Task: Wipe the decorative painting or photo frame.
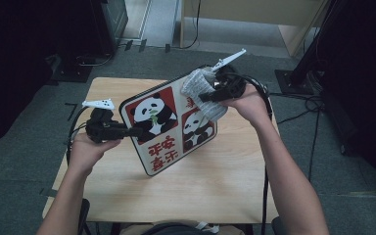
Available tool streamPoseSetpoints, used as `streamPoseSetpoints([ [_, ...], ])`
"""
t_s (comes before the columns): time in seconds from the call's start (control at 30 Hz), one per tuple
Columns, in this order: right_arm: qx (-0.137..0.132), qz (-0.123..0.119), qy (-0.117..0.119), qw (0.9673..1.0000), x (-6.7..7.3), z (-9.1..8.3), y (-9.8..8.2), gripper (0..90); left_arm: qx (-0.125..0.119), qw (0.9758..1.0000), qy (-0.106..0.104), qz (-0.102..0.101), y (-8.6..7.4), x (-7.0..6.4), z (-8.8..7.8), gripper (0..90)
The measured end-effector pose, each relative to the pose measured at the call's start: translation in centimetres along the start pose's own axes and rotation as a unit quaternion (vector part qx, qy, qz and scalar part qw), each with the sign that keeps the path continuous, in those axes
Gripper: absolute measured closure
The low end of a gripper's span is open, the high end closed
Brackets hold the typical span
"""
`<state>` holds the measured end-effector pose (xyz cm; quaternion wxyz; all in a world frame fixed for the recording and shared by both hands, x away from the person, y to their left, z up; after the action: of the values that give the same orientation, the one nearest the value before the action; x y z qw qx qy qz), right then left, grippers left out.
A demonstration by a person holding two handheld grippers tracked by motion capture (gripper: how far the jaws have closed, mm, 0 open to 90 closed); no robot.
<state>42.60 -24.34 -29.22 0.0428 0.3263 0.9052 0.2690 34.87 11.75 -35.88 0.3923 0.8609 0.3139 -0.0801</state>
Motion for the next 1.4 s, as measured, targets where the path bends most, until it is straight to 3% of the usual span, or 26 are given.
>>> streamPoseSetpoints([
  [1.4,0.003,0.013,0.024,0.9996,-0.1,3.6,-3.6,67.0,-0.001,1.0,-0.002,0.001,0.0,0.1,0.0,78.0],
])
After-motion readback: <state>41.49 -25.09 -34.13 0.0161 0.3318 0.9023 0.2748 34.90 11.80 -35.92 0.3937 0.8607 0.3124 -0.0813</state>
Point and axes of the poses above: each handheld gripper's, and its own axes: z roughly forward along the jaws, y roughly out of its top, x roughly to its left, the point moved 1 cm from there along z, roughly forward along the jaws, and after that the axes turned 11 degrees about x, right-handed, at the moved point
